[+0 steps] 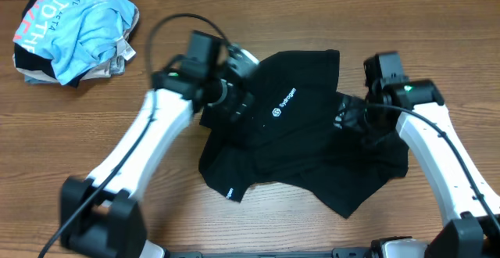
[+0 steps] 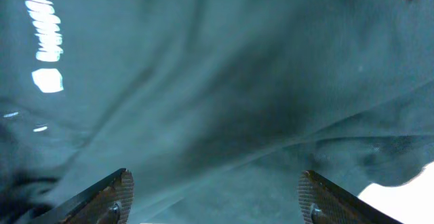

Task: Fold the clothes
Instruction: 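Drag the black shirt to table center with the right gripper, then grasp the shirt with both grippers and spread it flat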

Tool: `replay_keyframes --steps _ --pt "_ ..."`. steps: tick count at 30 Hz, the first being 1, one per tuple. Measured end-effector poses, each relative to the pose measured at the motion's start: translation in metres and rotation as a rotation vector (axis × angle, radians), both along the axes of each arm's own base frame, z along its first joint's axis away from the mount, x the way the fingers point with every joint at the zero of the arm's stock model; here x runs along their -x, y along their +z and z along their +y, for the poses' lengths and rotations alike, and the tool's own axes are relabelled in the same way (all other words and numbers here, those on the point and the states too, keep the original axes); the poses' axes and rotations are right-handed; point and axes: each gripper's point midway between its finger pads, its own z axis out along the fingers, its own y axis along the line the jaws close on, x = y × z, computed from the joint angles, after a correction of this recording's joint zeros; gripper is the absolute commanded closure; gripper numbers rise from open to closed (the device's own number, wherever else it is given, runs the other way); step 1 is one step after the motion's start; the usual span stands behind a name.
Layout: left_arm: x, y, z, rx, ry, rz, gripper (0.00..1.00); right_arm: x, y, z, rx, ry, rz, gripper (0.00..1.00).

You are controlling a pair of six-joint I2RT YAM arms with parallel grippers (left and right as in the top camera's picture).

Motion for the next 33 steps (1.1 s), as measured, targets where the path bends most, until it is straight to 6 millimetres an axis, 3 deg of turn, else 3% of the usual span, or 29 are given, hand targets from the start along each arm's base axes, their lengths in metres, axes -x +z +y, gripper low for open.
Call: replay_keyframes --steps 3,7,13,16,20,26,29,33 --pt "0.003 -0.030 -0.015 -0.048 -0.045 0.038 0.13 0.015 -0.024 0.000 -0.017 -0.013 0.051 0.20" --pt "0.002 -0.055 -0.023 -0.083 -0.070 0.062 0.13 0.031 -0.047 0.002 -0.033 -0.026 0.094 0.20" --pt "-0.007 -0.093 -0.014 -0.155 -0.016 0.098 0.13 0.061 -0.086 0.001 -0.044 -0.067 0.162 0.24" --pt "-0.013 -0.109 -0.006 -0.185 0.030 0.111 0.13 0.064 -0.096 -0.001 -0.036 -0.106 0.154 0.26" --pt "-0.022 -0.125 0.003 -0.206 0.093 0.119 0.12 0.052 -0.100 -0.006 -0.014 -0.149 0.098 0.27" --pt "-0.045 -0.132 0.005 -0.161 0.197 0.091 0.12 0.018 -0.102 -0.020 0.056 -0.220 -0.033 0.27" --pt "-0.058 -0.132 0.007 -0.139 0.259 0.068 0.11 -0.011 -0.101 -0.031 0.094 -0.254 -0.132 0.27" --pt "-0.079 -0.131 0.018 -0.101 0.342 0.034 0.09 -0.065 -0.100 -0.050 0.120 -0.310 -0.318 0.27"
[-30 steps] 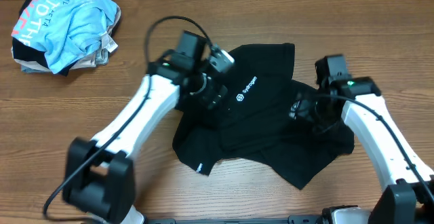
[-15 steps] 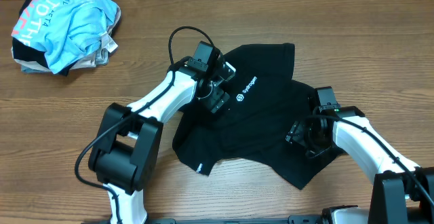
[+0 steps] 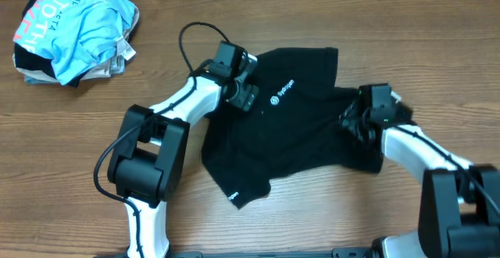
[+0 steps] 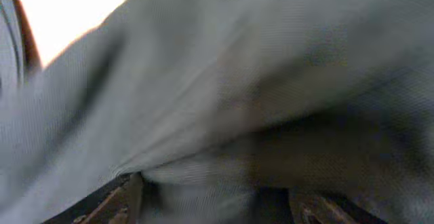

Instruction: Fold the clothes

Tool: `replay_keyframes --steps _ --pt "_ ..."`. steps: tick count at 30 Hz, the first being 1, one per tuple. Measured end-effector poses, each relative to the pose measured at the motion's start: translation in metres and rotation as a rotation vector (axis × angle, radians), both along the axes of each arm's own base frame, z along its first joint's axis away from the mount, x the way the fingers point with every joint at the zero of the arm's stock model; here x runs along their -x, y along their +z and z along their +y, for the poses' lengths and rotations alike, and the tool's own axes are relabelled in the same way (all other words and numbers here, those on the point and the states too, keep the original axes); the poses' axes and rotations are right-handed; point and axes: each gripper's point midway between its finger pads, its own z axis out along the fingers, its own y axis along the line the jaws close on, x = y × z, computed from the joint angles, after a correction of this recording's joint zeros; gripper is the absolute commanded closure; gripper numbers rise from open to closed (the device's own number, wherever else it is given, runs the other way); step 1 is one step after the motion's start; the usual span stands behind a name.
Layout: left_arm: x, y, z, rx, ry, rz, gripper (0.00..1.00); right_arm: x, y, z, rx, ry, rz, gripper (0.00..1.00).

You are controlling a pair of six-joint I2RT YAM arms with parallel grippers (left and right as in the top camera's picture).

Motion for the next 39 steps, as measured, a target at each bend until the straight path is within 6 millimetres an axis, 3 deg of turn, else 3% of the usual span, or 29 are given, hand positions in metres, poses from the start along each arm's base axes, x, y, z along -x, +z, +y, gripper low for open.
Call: replay_keyframes --steps 4,7,8,13,17,20,24,27,29,32,39 --pt "-0.020 0.001 0.023 0.021 0.093 -0.033 0.05 -0.036 0.001 -0.020 0.023 -0.038 -0.125 0.21" --pt "-0.033 0.002 0.050 0.022 0.169 -0.035 0.02 -0.047 0.004 -0.025 0.019 -0.026 -0.165 0.04" --pt "-0.036 0.003 0.060 0.020 0.195 -0.028 0.01 -0.049 0.005 -0.025 0.014 -0.009 -0.163 0.00" --pt "-0.046 0.013 0.104 -0.031 0.294 0.045 0.00 -0.046 0.009 -0.021 -0.022 0.056 -0.055 0.00" --pt "-0.060 0.055 0.108 -0.055 0.302 0.059 0.00 -0.033 0.022 -0.017 -0.048 0.077 0.074 0.00" --pt "-0.065 0.105 0.100 -0.052 0.287 0.049 0.00 -0.035 0.063 -0.016 -0.056 0.087 0.091 0.00" --pt "-0.051 0.177 0.090 -0.052 0.267 0.050 0.00 -0.031 0.163 -0.014 -0.054 0.098 0.020 0.00" --pt "-0.033 0.218 0.088 -0.042 0.275 0.051 0.00 -0.009 0.236 -0.011 -0.051 0.124 -0.064 0.00" --pt "-0.017 0.239 0.090 -0.031 0.306 0.068 0.00 0.009 0.267 -0.010 -0.047 0.132 -0.106 0.00" --pt "0.009 0.258 0.096 -0.014 0.374 0.109 0.00 0.041 0.287 -0.008 -0.059 0.114 -0.126 0.00" --pt "0.038 0.278 0.088 0.073 0.415 0.143 0.00 0.084 0.296 -0.008 -0.081 0.062 -0.100 0.00"
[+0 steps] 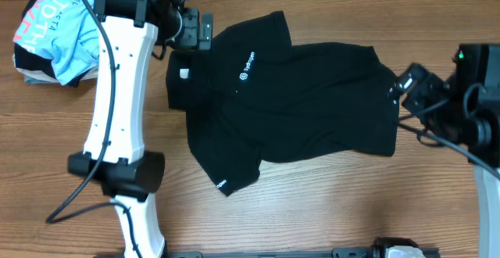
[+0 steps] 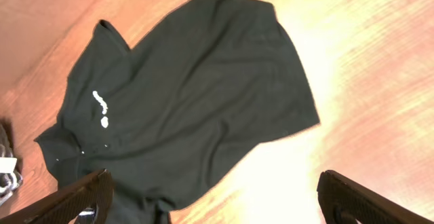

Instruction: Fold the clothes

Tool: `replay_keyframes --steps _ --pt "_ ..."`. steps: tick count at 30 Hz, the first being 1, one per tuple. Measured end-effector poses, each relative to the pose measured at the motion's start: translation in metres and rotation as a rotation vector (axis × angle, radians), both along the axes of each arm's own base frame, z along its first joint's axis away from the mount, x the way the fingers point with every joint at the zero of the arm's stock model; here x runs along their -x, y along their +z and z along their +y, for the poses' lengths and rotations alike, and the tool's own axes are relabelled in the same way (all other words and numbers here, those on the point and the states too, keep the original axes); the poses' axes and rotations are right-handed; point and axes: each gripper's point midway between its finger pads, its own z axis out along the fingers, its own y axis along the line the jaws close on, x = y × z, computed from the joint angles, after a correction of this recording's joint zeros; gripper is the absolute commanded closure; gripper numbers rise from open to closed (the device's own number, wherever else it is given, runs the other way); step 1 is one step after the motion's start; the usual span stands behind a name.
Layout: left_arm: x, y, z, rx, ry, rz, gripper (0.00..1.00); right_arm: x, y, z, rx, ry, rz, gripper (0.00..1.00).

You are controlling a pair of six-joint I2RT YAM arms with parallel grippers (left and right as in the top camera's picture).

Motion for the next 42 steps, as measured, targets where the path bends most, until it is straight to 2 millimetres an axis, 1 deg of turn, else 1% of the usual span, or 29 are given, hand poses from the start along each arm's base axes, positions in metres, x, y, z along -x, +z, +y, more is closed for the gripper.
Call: replay_keyframes --steps 2,5,7,10,12,15,18,20,22,25,27,28,29,33,35,37,40,42 --pt "0.016 -0.001 -0.002 0.004 0.008 0.031 0.00 0.011 0.000 -0.003 0.008 -0.029 0.009 0.00" --pt "0.053 -0.012 -0.002 -0.016 0.034 0.114 0.00 0.023 -0.007 -0.009 0.025 -0.067 0.028 0.00" --pt "0.077 -0.023 0.000 -0.032 0.062 0.155 0.00 0.025 -0.019 -0.012 0.034 -0.090 0.055 0.00" --pt "0.102 -0.045 0.002 -0.033 0.106 0.176 0.05 0.019 -0.047 -0.016 0.042 -0.114 0.094 0.00" --pt "0.115 -0.065 0.004 -0.022 0.140 0.183 0.09 0.014 -0.062 -0.017 0.042 -0.123 0.110 0.00" --pt "0.136 -0.103 0.008 -0.009 0.180 0.223 0.17 0.008 -0.082 -0.017 0.041 -0.130 0.129 0.00" --pt "0.154 -0.146 0.007 0.007 0.194 0.273 0.18 0.003 -0.092 -0.018 0.041 -0.132 0.132 0.00" --pt "0.165 -0.174 0.003 0.012 0.184 0.308 0.20 0.000 -0.096 -0.018 0.043 -0.130 0.138 0.00" --pt "0.176 -0.201 -0.004 0.024 0.158 0.336 0.25 -0.004 -0.100 -0.018 0.045 -0.130 0.145 0.00" --pt "0.200 -0.231 -0.015 0.024 0.108 0.402 0.25 -0.006 -0.106 -0.019 0.049 -0.128 0.170 0.00" --pt "0.214 -0.244 -0.019 0.018 0.085 0.444 0.25 -0.008 -0.110 -0.019 0.051 -0.128 0.186 0.00" --pt "0.220 -0.248 -0.021 0.018 0.076 0.462 0.24 -0.008 -0.113 -0.019 0.052 -0.128 0.194 0.00" --pt "0.222 -0.250 -0.024 0.024 0.071 0.467 0.21 -0.009 -0.114 -0.019 0.051 -0.127 0.198 0.00" --pt "0.216 -0.254 -0.043 0.082 0.020 0.425 0.18 -0.012 -0.117 -0.019 0.051 -0.128 0.203 0.00" --pt "0.216 -0.255 -0.055 0.101 -0.030 0.402 0.18 -0.012 -0.117 -0.020 0.052 -0.128 0.202 0.00" --pt "0.218 -0.255 -0.064 0.108 -0.070 0.394 0.22 -0.013 -0.118 -0.020 0.052 -0.128 0.204 0.00" --pt "0.223 -0.257 -0.070 0.105 -0.102 0.401 0.24 -0.013 -0.119 -0.020 0.052 -0.127 0.209 0.00" --pt "0.224 -0.259 -0.069 0.102 -0.102 0.410 0.24 -0.013 -0.119 -0.020 0.052 -0.127 0.209 0.00"
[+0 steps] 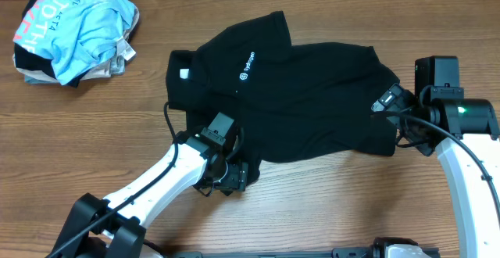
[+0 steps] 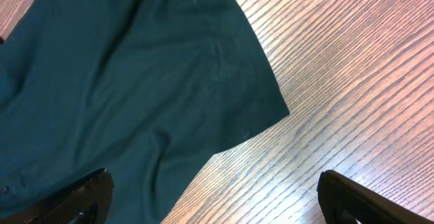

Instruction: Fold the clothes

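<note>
A black polo shirt [image 1: 297,94] with a small white chest logo lies spread flat on the wooden table [image 1: 351,203], collar to the left. My right gripper [image 1: 389,103] hovers open over the shirt's right hem corner [image 2: 264,108]. In the right wrist view its gripper [image 2: 217,200] has the fingertips far apart, with cloth and bare wood beneath them and nothing between. My left gripper [image 1: 229,173] is down on the shirt's near-left sleeve. Its jaws are hidden from above.
A heap of clothes [image 1: 74,27], light blue on top with dark and pale pieces under it, sits at the far left corner. The left arm [image 1: 156,191] lies across the table's front left. Bare wood surrounds the shirt.
My left gripper was at the shirt's collar at the far left and is now down on the near sleeve. The right gripper has come closer to the hem corner. The shirt lies unchanged.
The shirt first lay crumpled mid-table with both grippers on it. Then both were still at its bunched cloth. Later it lay spread flat and further left, left gripper at the collar, right gripper open beyond the hem. Now the left is at the sleeve.
</note>
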Tool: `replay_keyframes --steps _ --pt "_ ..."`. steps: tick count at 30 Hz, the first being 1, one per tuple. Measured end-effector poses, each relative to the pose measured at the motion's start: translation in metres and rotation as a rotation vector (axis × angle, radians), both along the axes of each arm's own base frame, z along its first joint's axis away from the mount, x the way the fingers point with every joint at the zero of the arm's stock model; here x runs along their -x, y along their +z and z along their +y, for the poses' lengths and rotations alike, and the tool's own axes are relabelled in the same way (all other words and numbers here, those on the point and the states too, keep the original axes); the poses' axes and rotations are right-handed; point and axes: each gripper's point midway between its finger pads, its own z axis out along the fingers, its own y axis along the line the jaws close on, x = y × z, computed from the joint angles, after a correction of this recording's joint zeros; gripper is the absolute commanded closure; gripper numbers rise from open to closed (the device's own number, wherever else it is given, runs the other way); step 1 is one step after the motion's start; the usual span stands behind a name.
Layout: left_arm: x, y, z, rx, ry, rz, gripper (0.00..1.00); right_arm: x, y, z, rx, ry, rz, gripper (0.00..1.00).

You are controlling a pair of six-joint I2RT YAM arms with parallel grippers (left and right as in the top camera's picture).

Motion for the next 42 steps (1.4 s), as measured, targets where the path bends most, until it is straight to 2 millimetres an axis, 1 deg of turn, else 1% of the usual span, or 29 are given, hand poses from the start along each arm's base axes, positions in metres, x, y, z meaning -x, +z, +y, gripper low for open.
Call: replay_keyframes --steps 7,10,11,12,13,16,18,19,20,22,24,26,27,29,33,35,39,42 --pt "0.008 -0.012 0.006 -0.045 -0.001 0.057 0.22 0.000 0.000 0.000 0.000 0.000 0.000 0.00" --pt "0.011 -0.023 0.009 -0.071 -0.003 0.095 0.24 -0.001 0.000 0.000 0.000 0.000 -0.003 0.00" --pt "0.011 -0.023 0.008 -0.072 -0.006 0.098 0.26 -0.001 0.000 0.000 0.001 0.000 -0.005 0.00" --pt "0.011 -0.023 0.009 -0.077 -0.009 0.099 0.30 -0.002 0.000 0.000 0.001 0.000 -0.006 0.00" --pt "0.011 -0.024 0.009 -0.084 -0.013 0.100 0.36 -0.002 0.000 0.000 0.000 0.000 -0.007 0.00" --pt "0.010 -0.026 0.012 -0.102 -0.017 0.099 0.64 -0.002 0.000 0.000 0.001 0.000 -0.007 0.01" --pt "0.008 -0.027 0.011 -0.103 -0.025 0.093 0.80 -0.002 0.001 -0.001 0.003 -0.001 -0.007 0.03" --pt "0.007 -0.027 0.011 -0.104 -0.025 0.093 0.91 -0.002 0.001 -0.001 0.007 -0.003 -0.007 0.03" --pt "0.007 -0.027 0.011 -0.105 -0.029 0.091 0.96 -0.002 0.001 -0.002 0.011 -0.005 -0.008 0.03" --pt "0.007 -0.026 0.011 -0.110 -0.040 0.100 0.96 -0.002 0.000 -0.003 0.018 -0.007 -0.006 0.04" --pt "0.008 -0.023 0.018 -0.160 -0.043 0.126 0.96 0.000 -0.006 -0.004 0.022 -0.008 0.007 0.04" --pt "0.009 -0.015 0.032 -0.233 -0.036 0.167 0.96 0.004 -0.016 -0.004 0.024 -0.009 0.041 0.04" --pt "0.004 -0.007 0.039 -0.267 -0.026 0.173 0.96 0.005 -0.020 -0.004 0.023 -0.009 0.054 0.04" --pt "-0.013 0.011 0.045 -0.296 -0.008 0.149 0.96 0.006 -0.031 -0.005 0.023 -0.008 0.092 0.04" --pt "-0.065 0.054 0.050 -0.298 0.033 0.018 0.96 0.007 -0.053 -0.005 0.019 -0.012 0.167 0.05" --pt "-0.084 0.071 0.053 -0.295 0.046 -0.034 0.96 0.009 -0.067 -0.004 0.016 -0.016 0.213 0.07" --pt "-0.108 0.094 0.058 -0.287 0.055 -0.111 0.96 0.018 -0.096 -0.002 0.000 -0.025 0.303 0.14" --pt "-0.119 0.106 0.060 -0.287 0.055 -0.154 0.96 0.022 -0.113 -0.001 -0.008 -0.035 0.334 0.17"
